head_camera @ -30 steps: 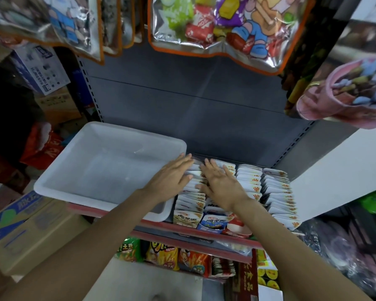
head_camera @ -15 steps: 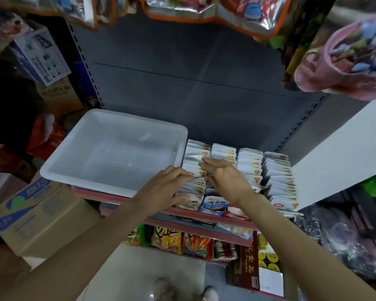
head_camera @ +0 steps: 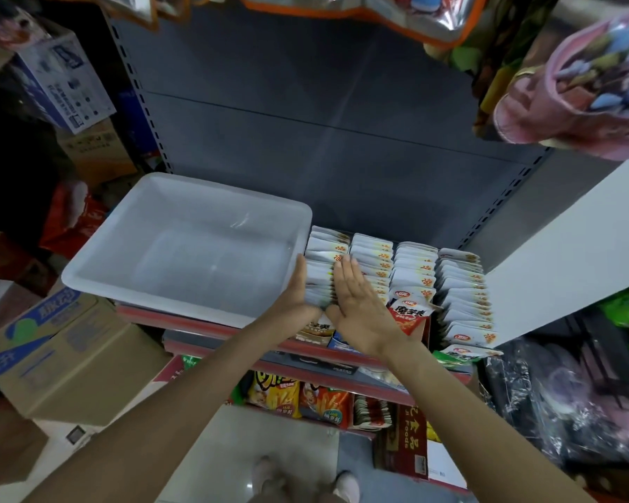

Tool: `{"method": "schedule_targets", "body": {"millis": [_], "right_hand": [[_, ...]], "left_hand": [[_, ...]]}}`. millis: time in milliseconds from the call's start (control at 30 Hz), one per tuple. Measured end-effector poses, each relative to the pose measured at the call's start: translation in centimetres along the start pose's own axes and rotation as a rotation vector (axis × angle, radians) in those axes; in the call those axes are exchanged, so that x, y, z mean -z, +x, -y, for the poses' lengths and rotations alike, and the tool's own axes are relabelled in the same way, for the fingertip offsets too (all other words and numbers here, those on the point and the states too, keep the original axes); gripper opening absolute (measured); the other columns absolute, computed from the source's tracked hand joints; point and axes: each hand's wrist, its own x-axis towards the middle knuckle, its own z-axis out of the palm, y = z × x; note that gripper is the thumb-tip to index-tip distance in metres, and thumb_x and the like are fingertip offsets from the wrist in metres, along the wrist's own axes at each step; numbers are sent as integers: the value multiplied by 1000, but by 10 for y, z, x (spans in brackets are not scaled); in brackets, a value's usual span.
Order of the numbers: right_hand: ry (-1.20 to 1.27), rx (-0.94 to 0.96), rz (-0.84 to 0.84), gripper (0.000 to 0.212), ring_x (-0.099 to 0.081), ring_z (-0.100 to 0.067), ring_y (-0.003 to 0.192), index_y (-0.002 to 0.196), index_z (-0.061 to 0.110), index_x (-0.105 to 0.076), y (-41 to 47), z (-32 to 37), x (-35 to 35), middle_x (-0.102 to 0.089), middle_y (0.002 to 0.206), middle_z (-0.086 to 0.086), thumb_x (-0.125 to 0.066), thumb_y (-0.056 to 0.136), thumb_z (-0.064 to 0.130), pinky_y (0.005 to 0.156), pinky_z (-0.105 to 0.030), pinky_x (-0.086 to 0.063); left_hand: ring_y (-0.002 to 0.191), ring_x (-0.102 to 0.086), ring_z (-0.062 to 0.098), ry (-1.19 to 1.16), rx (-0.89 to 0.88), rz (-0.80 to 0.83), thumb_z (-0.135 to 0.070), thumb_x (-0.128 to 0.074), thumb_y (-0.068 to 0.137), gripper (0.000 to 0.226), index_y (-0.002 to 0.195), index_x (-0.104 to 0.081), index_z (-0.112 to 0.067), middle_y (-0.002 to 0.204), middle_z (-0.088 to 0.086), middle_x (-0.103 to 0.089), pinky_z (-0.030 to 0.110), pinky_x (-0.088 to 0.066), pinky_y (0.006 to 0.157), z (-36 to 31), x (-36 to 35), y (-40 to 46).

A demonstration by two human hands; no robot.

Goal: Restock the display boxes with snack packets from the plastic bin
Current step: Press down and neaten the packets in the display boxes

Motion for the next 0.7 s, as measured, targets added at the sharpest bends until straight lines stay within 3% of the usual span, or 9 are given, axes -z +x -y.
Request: {"method": "schedule_targets", "body": {"millis": [33, 100, 200, 333, 567, 700], "right_hand": [[25, 22, 9, 66, 27, -12, 140, 147, 10, 17, -1, -2, 2, 26, 154, -6, -23, 99, 32, 117, -26, 11], [88, 56, -50, 64, 22, -8, 141, 149, 12, 11, -3, -8, 5, 19, 156, -3, -26, 100, 29, 115, -23, 10], [58, -35, -303, 59, 9, -13, 146, 151, 12, 0, -3, -19, 6, 4, 159, -4, -27, 100, 25, 116, -23, 6], [-68, -194, -282, 59, 16, -16, 145, 149, 9, 9, 3, -26, -1, 14, 158, -8, -15, 102, 35, 116, -28, 9], [-86, -217, -273, 62, 18, -17, 144, 149, 9, 11, 4, -27, -10, 18, 157, -8, -12, 101, 41, 116, -29, 11], [-89, -215, -257, 62, 12, -16, 146, 150, 12, 5, 5, -31, -6, 11, 159, -5, -15, 101, 43, 119, -31, 4]], "left_hand": [[132, -35, 20, -67, -3, -14, 1, -47, 89, 91, 148, 16, -27, 151, -5, -16, 23, -38, 97, -1, 0, 0], [145, -9, 13, -13, -99, -104, -6, -40, 96, 76, 149, 11, -23, 159, -4, 4, 25, -17, 114, -2, 1, 1], [141, 12, 4, 508, -358, -257, -24, -27, 103, 58, 150, 5, -17, 157, -3, 13, 21, 0, 115, -4, 0, 8], [144, 17, 15, 954, -384, -186, -34, -14, 102, 56, 149, 9, -14, 157, 5, 17, 29, 8, 117, -10, -9, 24], [145, 15, 13, 985, -337, -192, -32, -15, 102, 54, 150, 7, -18, 158, 1, 15, 29, 6, 119, -11, -12, 34], [146, 6, 14, 944, -370, -207, -33, -24, 102, 55, 151, -4, -18, 159, 1, 4, 29, 1, 120, -12, -9, 34]]}}
